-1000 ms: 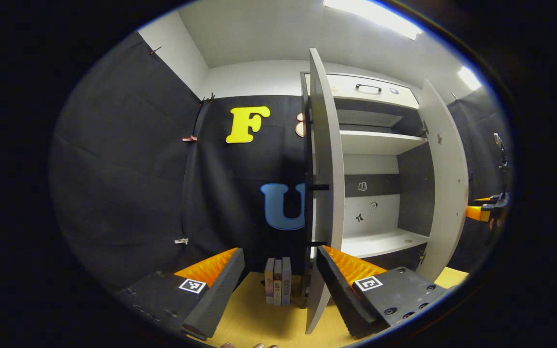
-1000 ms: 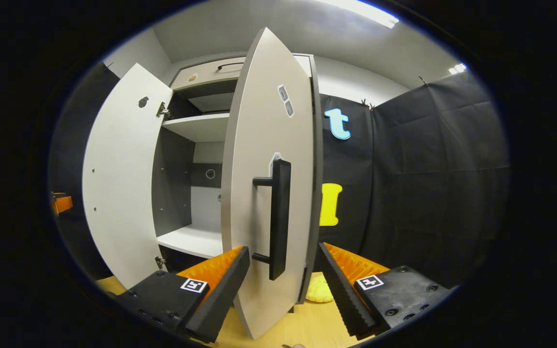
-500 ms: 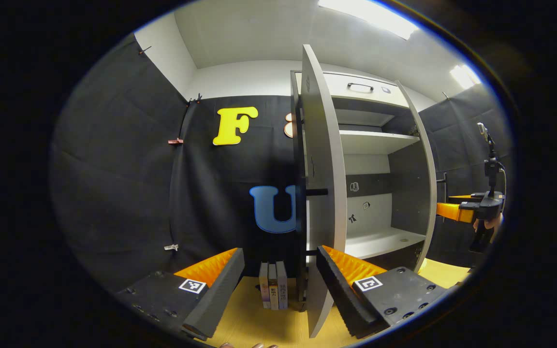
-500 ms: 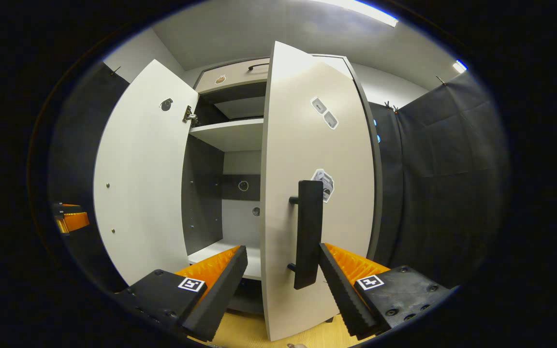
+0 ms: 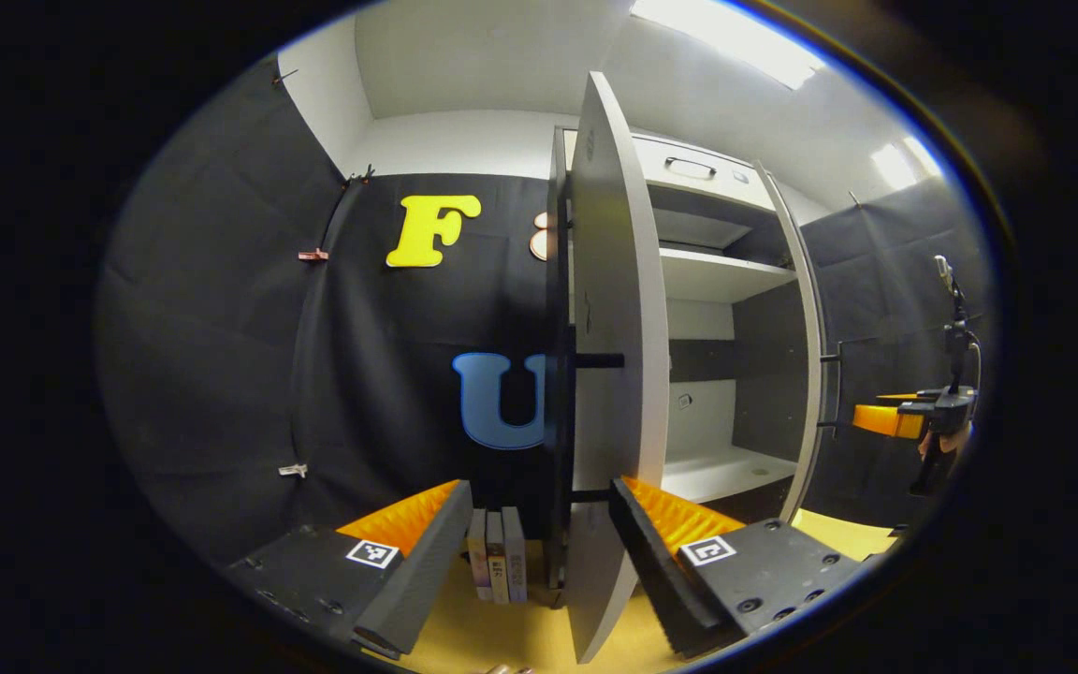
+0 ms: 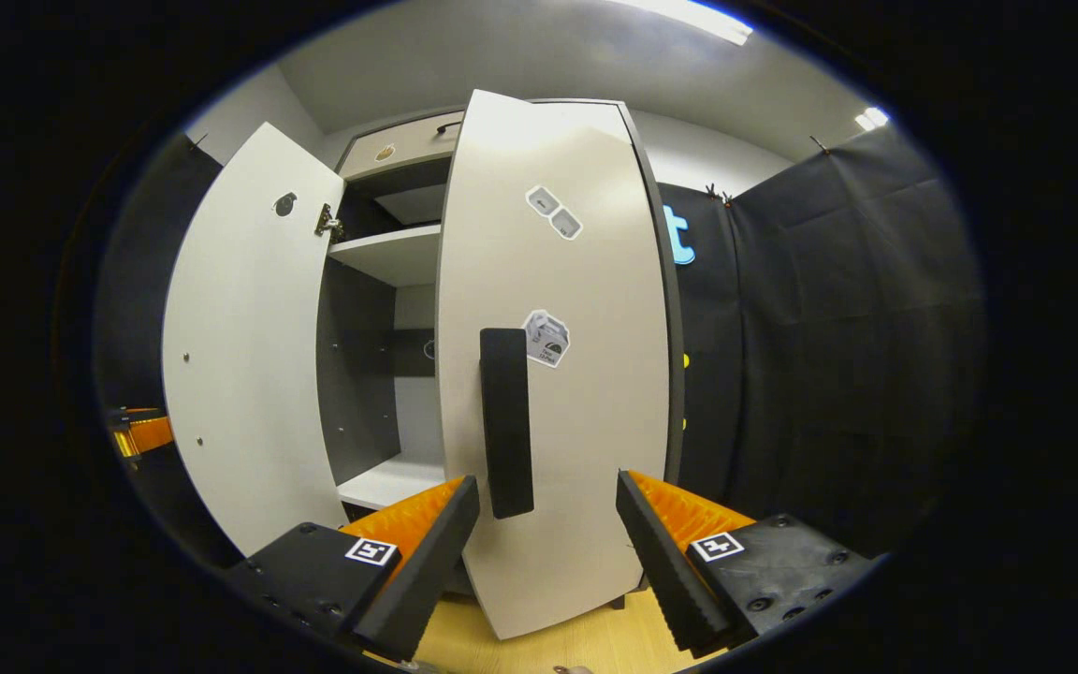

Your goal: Grasp the bottle in the cabinet with the left hand and place it on the coaster, then close the right door with the right hand and the left door with the left hand.

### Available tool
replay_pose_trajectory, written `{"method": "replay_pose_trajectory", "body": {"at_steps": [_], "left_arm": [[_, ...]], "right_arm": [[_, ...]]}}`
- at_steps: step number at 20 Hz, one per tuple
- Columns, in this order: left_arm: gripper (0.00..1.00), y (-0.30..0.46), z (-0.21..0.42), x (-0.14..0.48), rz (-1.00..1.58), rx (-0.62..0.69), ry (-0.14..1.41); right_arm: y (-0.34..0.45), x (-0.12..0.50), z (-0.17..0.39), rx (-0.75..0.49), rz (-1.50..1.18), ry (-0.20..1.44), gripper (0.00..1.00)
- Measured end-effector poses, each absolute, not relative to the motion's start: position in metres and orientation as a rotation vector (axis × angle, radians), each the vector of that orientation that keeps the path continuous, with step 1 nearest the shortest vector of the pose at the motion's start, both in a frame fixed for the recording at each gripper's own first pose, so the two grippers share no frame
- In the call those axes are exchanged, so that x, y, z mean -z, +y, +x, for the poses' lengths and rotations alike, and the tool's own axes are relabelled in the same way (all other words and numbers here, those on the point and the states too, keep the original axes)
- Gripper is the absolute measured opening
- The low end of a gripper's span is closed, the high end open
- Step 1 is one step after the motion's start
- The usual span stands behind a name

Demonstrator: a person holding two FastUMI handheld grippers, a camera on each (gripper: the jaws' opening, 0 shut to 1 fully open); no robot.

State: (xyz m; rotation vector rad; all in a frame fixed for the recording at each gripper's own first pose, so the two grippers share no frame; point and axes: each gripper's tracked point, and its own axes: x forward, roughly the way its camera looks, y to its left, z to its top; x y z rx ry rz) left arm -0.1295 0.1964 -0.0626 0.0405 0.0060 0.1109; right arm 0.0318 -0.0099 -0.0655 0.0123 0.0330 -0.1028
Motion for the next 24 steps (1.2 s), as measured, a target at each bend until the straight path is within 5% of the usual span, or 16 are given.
{"method": "replay_pose_trajectory", "body": {"at_steps": [7, 24], "left_arm": [[0.94, 0.186, -0.119, 0.063, 0.079, -0.064, 0.021], [0.99, 0.003, -0.07, 0.08, 0.059, 0.262, 0.027]], "right_arm": [[-0.01, 0.075, 0.014, 0.076, -0.049, 0.07, 0.98], [-0.065, 0.068, -0.032, 0.13, -0.051, 0.077, 0.98]]}}
